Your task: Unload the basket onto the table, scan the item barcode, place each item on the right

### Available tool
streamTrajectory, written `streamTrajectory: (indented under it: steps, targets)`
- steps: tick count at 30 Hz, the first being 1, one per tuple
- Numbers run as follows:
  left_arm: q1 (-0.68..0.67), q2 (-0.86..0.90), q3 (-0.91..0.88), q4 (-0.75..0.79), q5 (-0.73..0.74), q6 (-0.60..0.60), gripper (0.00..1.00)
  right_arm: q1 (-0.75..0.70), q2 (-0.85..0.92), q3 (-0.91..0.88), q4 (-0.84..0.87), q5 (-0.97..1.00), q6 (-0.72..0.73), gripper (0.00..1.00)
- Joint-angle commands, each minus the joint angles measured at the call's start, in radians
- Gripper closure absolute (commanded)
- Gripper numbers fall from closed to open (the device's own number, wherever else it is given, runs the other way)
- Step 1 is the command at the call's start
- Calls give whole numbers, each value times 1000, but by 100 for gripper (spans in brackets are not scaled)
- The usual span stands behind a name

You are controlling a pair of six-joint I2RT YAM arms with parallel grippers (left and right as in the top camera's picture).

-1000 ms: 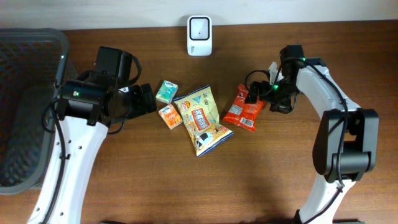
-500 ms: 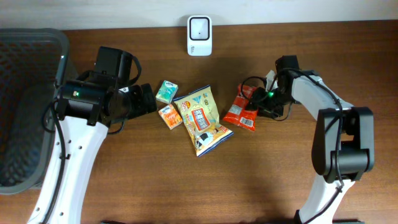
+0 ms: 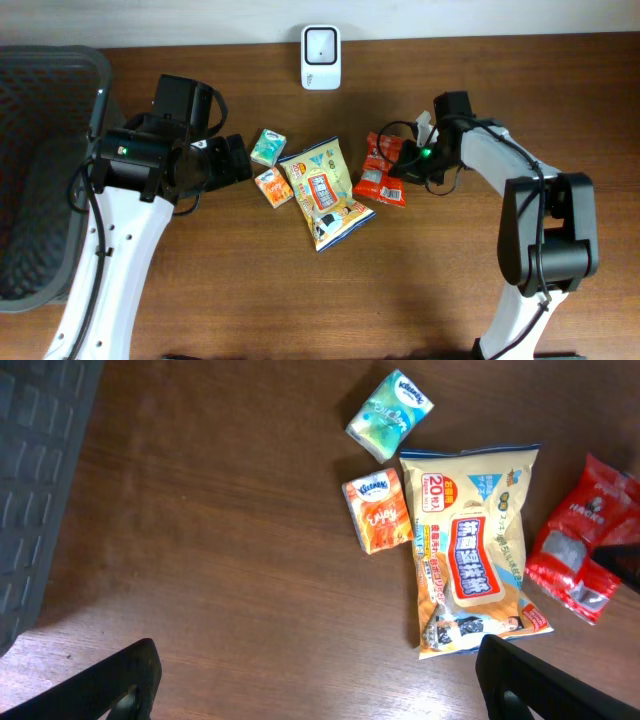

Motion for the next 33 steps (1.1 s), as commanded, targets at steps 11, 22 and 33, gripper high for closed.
streamTrajectory:
  steps: [11,22,33]
  targets:
    - [-1,3,-1,2,-3,-13,1,-6,13,498,-492,819,25,96]
    - [-1,3,-1,2,-3,-13,1,6,78,455,-542,1210,211,96]
    - [-1,3,-1,2,-3,-13,1,150,172,420,-541,1247,208,89]
